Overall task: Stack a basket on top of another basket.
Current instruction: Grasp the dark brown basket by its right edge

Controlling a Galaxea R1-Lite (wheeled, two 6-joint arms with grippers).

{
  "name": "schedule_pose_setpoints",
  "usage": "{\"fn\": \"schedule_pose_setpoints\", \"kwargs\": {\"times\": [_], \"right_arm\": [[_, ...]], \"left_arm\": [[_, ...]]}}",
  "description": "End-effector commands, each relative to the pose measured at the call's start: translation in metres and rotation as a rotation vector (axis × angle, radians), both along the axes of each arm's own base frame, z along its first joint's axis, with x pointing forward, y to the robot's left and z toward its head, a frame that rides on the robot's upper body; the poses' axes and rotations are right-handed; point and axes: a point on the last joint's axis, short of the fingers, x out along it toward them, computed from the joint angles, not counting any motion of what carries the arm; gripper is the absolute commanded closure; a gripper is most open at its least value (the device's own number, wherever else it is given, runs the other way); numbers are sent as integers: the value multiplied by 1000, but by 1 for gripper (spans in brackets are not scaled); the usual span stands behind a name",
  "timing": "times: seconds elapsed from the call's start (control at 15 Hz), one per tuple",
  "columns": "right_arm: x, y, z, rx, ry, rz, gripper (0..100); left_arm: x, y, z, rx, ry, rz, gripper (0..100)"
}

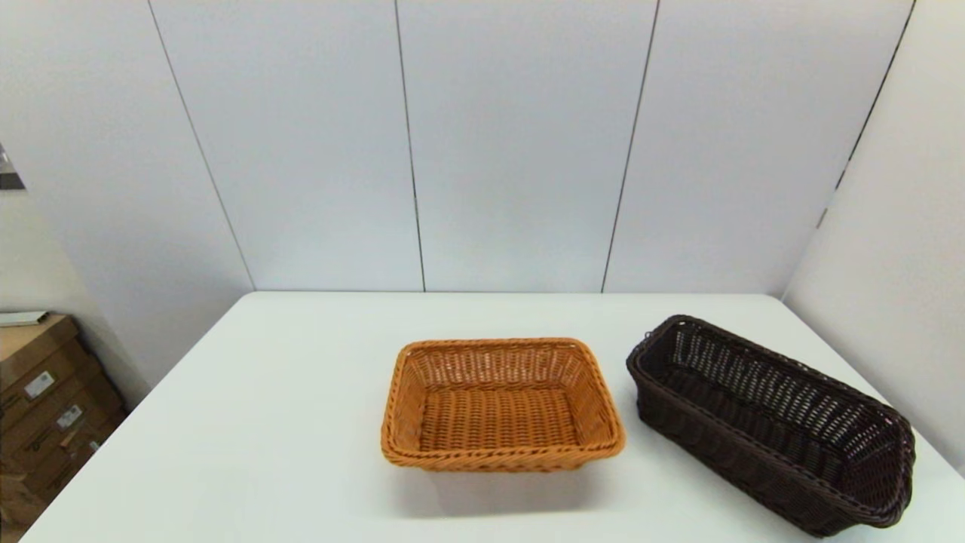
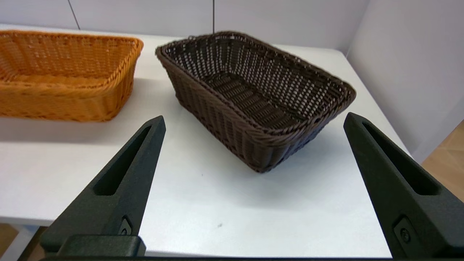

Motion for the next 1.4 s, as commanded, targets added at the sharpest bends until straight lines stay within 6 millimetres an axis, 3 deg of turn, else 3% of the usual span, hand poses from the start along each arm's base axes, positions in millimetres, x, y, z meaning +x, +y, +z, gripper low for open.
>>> {"fn": "schedule_pose_setpoints", "kwargs": {"times": [0.07,0.2,0.4,0.47,0.53,0.67,0.73,0.87,1.0,1.4], "right_arm": [[0,0,-1,0,6,-11,0],[-3,-1,8,23,-5,-40,0],[0,-2,83,68,70,-98,0],[9,-2,113,70,78,-124,0],[31,-4,140,65,137,-224,0],[58,-9,162,66,239,-335,0],[85,-16,175,128,374,-413,0],[118,-23,181,273,612,-512,0],[147,-29,170,425,832,-638,0],[197,-37,120,639,1044,-868,0]], "left_arm": [[1,0,-3,-62,5,9,0],[1,0,-2,-73,3,11,0],[1,0,-2,-72,3,11,0],[1,0,-2,-73,3,11,0],[1,0,-2,-73,3,11,0],[1,0,-2,-73,3,11,0],[1,0,-2,-73,3,11,0],[1,0,-2,-76,3,12,0],[1,0,-2,-76,3,12,0],[1,0,-2,-76,3,12,0]]}}
